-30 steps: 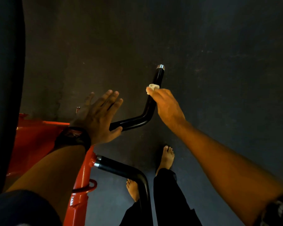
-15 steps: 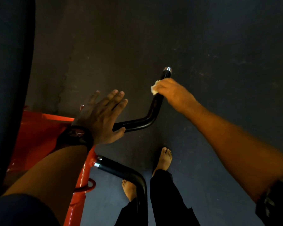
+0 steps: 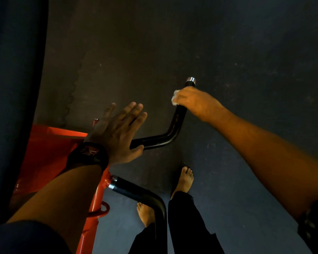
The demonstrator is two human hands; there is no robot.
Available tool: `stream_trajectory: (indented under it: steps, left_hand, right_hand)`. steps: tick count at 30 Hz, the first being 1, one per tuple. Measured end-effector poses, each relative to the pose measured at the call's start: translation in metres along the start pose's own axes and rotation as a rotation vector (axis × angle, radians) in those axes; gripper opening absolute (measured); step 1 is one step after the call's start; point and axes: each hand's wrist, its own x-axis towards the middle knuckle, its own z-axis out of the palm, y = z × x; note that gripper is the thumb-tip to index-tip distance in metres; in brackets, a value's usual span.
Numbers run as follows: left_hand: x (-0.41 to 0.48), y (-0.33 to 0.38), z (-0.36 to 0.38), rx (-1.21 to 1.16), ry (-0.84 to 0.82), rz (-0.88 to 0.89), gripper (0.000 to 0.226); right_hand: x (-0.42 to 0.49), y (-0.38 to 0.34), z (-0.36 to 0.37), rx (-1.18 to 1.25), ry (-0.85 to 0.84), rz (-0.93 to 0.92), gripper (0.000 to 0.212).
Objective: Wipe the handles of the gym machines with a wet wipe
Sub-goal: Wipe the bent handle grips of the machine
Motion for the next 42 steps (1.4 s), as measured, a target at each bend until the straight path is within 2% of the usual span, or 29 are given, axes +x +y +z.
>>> stream_trajectory:
  steps: [2,3,4,5,7,9,10,11,14,15,18,19,21,23,27,30,31,34,35,37,39,40,42]
  left_hand:
    - [0.000,0.000,0.000,0.004,-0.008,-0.007,0.094]
    - [0.000,0.001,0.000,0.013,-0.022,-0.011,0.094]
    - [0.000,0.000,0.000,0.020,-0.036,-0.015,0.095]
    - [0.001,0.001,0.001,0.019,-0.037,-0.021,0.096]
    - [0.001,0.000,0.000,0.014,-0.037,-0.026,0.096]
    - [0.001,0.000,0.002,0.010,-0.039,-0.026,0.096]
    - [0.001,0.000,0.002,0.006,-0.035,-0.025,0.095]
    - [0.001,0.000,0.001,0.006,-0.033,-0.020,0.095]
    - [0.001,-0.001,0.002,0.006,-0.013,-0.013,0.094]
    - [0.001,0.000,0.002,0.002,-0.007,-0.008,0.094]
    - [0.001,0.000,0.002,-0.005,0.004,-0.006,0.093]
    - [0.001,0.000,0.002,-0.002,0.000,-0.006,0.093]
    - [0.001,0.000,0.002,-0.004,-0.002,-0.009,0.093]
    - [0.001,0.000,0.002,-0.009,0.001,-0.008,0.093]
    - [0.000,0.000,0.001,-0.009,0.003,-0.010,0.094]
    - [0.001,-0.001,0.002,0.003,-0.009,-0.014,0.095]
    - [0.001,-0.001,0.003,0.001,-0.003,-0.015,0.096]
    - [0.000,0.000,0.004,-0.019,0.025,-0.020,0.095]
    - [-0.001,0.000,0.004,-0.025,0.030,-0.019,0.095]
    - [0.000,0.000,0.005,-0.030,0.026,-0.012,0.095]
    - [0.000,0.000,0.005,-0.032,0.028,-0.011,0.095]
    - [0.000,0.000,0.004,-0.032,0.027,-0.011,0.095]
    - [0.001,0.000,0.004,-0.026,0.018,-0.010,0.094]
  right_hand:
    - [0.004,0.016,-0.001,-0.020,0.083,0.222,0.026]
    - [0.008,0.014,-0.001,-0.046,0.042,0.286,0.021]
    - [0.012,0.007,0.002,-0.075,-0.028,0.254,0.014]
    - [0.014,0.002,0.005,-0.106,-0.103,0.179,0.016]
    - [0.012,0.000,0.002,-0.076,-0.135,0.117,0.019]
    - [0.008,0.015,-0.007,-0.069,0.016,0.246,0.020]
    - [0.008,0.021,-0.009,-0.092,0.030,0.333,0.020]
    - [0.012,0.019,-0.009,-0.142,-0.014,0.341,0.017]
    - [0.021,0.005,0.000,-0.195,-0.228,0.111,0.020]
    - [0.021,0.004,-0.002,-0.202,-0.266,0.113,0.023]
    - [0.020,0.017,-0.003,-0.144,-0.101,0.321,0.021]
    - [0.023,0.012,-0.001,-0.168,-0.126,0.304,0.016]
    - [0.027,-0.011,-0.004,-0.211,-0.284,0.113,0.010]
    - [0.029,-0.024,-0.011,-0.150,-0.385,0.027,0.010]
    - [0.018,-0.016,-0.014,-0.106,-0.255,0.091,0.024]
    - [0.007,-0.043,-0.010,-0.041,-0.311,-0.106,0.025]
    - [0.002,-0.047,-0.012,0.008,-0.281,-0.132,0.025]
    - [-0.009,-0.026,-0.018,0.090,-0.009,0.064,0.037]
    - [-0.011,-0.026,-0.019,0.107,0.015,0.096,0.036]
    - [-0.008,-0.041,-0.021,0.080,-0.082,-0.026,0.025]
    - [-0.006,-0.047,-0.022,0.051,-0.277,-0.125,0.040]
    - [-0.002,-0.040,-0.029,0.011,-0.314,-0.105,0.042]
    - [0.005,-0.017,-0.035,-0.054,-0.244,0.005,0.035]
